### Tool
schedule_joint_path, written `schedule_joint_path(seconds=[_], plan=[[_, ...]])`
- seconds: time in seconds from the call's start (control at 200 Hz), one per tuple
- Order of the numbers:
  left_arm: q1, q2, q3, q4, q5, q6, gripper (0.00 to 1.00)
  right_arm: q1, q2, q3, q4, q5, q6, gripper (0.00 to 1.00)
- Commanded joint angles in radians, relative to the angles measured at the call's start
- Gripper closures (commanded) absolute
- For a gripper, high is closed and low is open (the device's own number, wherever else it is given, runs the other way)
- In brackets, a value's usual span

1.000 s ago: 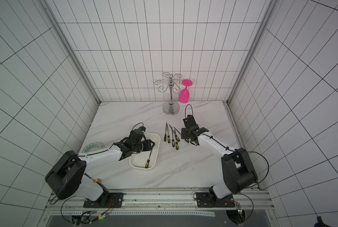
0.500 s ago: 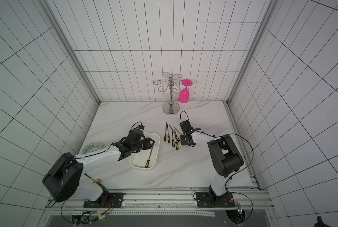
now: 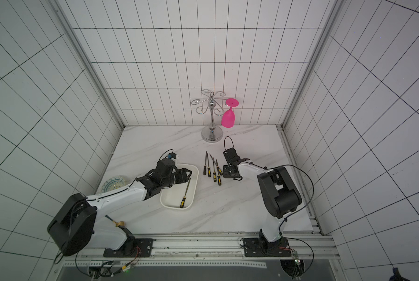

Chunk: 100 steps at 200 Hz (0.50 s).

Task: Put the file tool into the storage box
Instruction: Pick up the file tool from the center of the board.

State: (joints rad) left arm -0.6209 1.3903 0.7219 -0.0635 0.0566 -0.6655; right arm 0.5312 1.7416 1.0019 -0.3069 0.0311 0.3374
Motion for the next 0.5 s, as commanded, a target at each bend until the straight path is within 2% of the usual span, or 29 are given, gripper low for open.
schedule_joint_path(seconds=[0.0,0.235,0.495], plan=[[0.002,-0.023,0.013,0.041,-0.001,-0.009,0.37,0.035,-0.118,-0.011,-0.049,-0.096,-0.007,1.00],[0.017,-0.041,0.019,0.160,0.060,-0.058,0.33,0.145,-0.265,0.001,-0.071,-0.346,-0.077,1.00],[0.037,0.009,0.008,0.306,0.138,-0.122,0.33,0.221,-0.296,0.035,-0.071,-0.415,-0.116,1.00]])
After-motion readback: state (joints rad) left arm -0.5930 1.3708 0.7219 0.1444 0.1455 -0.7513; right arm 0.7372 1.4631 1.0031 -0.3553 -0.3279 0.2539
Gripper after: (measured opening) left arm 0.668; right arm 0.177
